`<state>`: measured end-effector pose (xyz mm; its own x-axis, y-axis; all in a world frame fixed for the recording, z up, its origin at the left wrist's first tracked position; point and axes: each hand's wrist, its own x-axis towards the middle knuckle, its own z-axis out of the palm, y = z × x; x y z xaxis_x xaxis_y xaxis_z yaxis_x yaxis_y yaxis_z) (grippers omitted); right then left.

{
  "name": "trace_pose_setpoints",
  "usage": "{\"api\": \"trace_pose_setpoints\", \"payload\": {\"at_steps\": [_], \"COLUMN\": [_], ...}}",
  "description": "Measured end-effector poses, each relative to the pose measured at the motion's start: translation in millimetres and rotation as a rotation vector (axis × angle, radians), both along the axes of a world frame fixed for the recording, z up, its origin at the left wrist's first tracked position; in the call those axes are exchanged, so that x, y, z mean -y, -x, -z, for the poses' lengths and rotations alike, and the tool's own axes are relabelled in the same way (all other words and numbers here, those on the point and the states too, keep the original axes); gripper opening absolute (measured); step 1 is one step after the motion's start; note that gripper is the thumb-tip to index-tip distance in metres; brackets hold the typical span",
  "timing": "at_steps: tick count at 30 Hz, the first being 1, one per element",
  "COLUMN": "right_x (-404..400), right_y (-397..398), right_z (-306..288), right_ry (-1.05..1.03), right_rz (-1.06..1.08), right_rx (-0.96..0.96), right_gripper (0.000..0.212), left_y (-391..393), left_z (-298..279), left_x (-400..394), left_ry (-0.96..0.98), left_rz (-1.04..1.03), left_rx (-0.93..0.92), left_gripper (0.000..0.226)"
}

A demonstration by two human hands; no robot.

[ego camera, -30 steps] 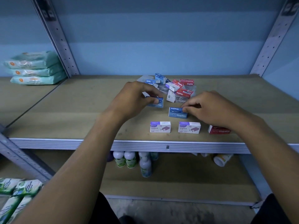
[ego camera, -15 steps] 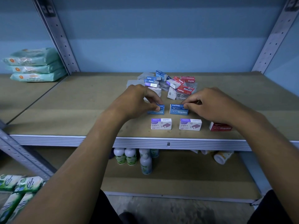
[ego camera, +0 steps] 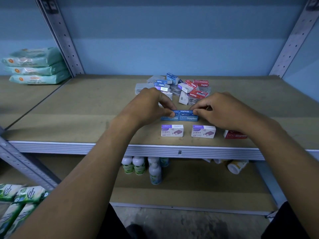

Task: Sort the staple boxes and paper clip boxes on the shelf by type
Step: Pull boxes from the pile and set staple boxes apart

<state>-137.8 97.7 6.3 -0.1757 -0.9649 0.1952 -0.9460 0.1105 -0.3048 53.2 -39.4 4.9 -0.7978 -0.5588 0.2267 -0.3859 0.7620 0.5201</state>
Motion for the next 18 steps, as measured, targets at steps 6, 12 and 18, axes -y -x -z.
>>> {"api": "trace_pose_setpoints", "payload": {"at_steps": [6, 12, 18], "right_x": [3.5, 4.8, 2.1], "right_y": [-3.6, -9.0, -4.9], "right_z": [1.8, 1.8, -1.9], "right_ry": [0.01, 0.0, 0.025], "right_rz": [0.025, 0.01, 0.016], "right_rx": [0.073, 0.086, 0.095], "right_gripper": [0.028, 0.021, 0.016], "left_y": [-1.9, -0.2, 6.7], "left_z": [-0.8, -2.4, -4.3], "left_x": [1.2, -3.5, -6.9], "left_ry": [0.01, -0.002, 0.006], "left_rz": [-0.022, -0.033, -0.001], "left_rx": [-0.009, 0.0, 0.03], "left_gripper": [0.02, 0.027, 0.017]}}
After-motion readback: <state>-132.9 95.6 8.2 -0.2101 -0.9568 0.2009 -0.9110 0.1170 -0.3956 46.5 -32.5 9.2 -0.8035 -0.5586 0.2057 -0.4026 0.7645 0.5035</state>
